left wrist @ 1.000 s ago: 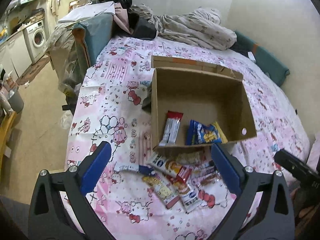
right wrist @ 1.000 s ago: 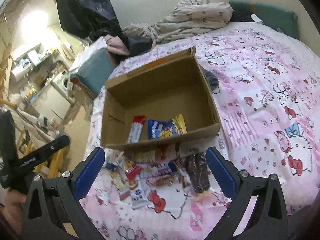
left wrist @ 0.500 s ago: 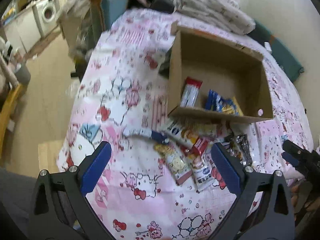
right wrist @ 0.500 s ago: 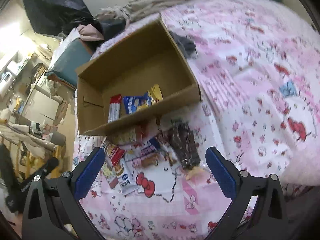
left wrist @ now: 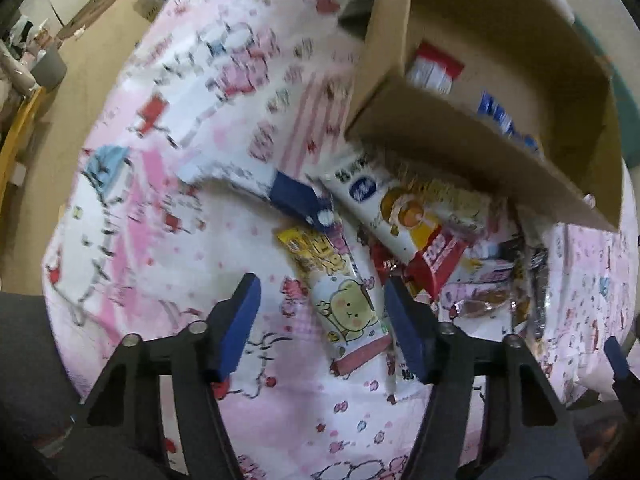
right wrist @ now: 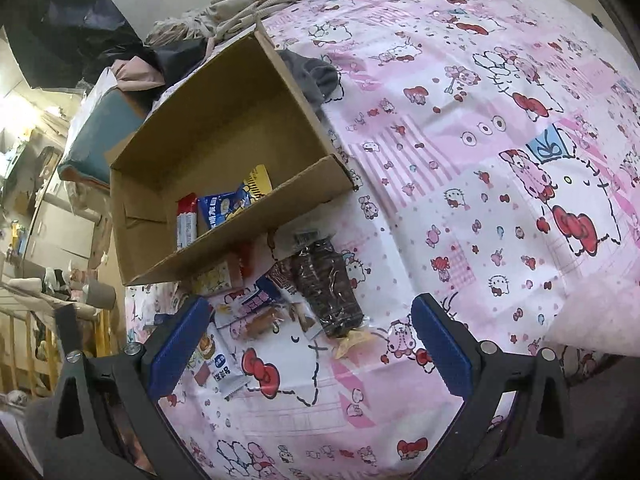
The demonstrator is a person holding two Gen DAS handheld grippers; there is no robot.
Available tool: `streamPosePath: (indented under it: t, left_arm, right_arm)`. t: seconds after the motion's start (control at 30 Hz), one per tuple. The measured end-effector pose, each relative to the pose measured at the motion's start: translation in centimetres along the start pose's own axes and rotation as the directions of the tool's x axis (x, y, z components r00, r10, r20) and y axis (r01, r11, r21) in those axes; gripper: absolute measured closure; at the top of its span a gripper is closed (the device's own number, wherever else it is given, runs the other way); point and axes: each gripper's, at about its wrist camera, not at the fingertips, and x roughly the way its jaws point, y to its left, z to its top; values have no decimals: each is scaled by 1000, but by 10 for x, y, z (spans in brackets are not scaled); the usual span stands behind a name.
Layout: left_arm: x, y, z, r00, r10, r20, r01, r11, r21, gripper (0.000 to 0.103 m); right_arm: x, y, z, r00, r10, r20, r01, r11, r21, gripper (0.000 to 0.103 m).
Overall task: Organize snacks
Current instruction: 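Lower the left tool to the pile and grasp the yellow bear-print bar, then grasp the clear wrapped snack packet with the right tool and lift it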
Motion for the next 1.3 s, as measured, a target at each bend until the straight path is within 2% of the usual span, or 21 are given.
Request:
streamPosePath:
  t: [0.1,0.4,0.47,0.5,0.53,0.57,0.67,0.8,0.9,1.13,1.3]
  left_arm:
    - [7,-6,-2,999,40,9,-41,999,29,45]
    - [18,-21,-8,996,93,11,-93,988,125,46]
    - [18,-22,-10,995,101,13,-102,986,131,53]
    - [18,-22,-10,994,104,13,-105,985,135,62]
    - [18,-24,-13,994,106,12,-106,985,139,77]
    - [16,-23,-13,994,105,7,-105,984,145,81]
    - [12,-13,-11,996,84,-24,-79,986,147,81]
    - [-4,-4,-26,998,25,-59,-18,992,124,81]
    - [-21,-8,-37,998,2,-61,8,986,167,81]
    - [-62,-5,-50,999,-26,-34,33,972,233,81]
    - [-87,-1,-44,999,-45,22,37,959,282,81]
  right_arm:
    - [0,-1,1,1000,-16,12,16,1000,-1,0]
    - [5,1,2,1000,-16,2,16,1000,0,0]
    - [5,2,1,1000,-20,2,21,1000,-9,0]
    - [5,3,1,1000,-21,1,21,1000,-13,0]
    - [5,3,1,1000,-21,0,21,1000,-14,0]
    - [5,3,1,1000,-22,0,22,1000,-14,0]
    - [5,3,0,1000,-19,0,19,1000,-6,0]
    - [3,-1,1,1000,-9,2,9,1000,12,0]
    - [2,-5,0,1000,5,-3,-5,999,36,0]
    - [2,-8,0,1000,9,-9,-8,998,60,0]
    - [0,-10,1,1000,30,-9,-29,997,76,0]
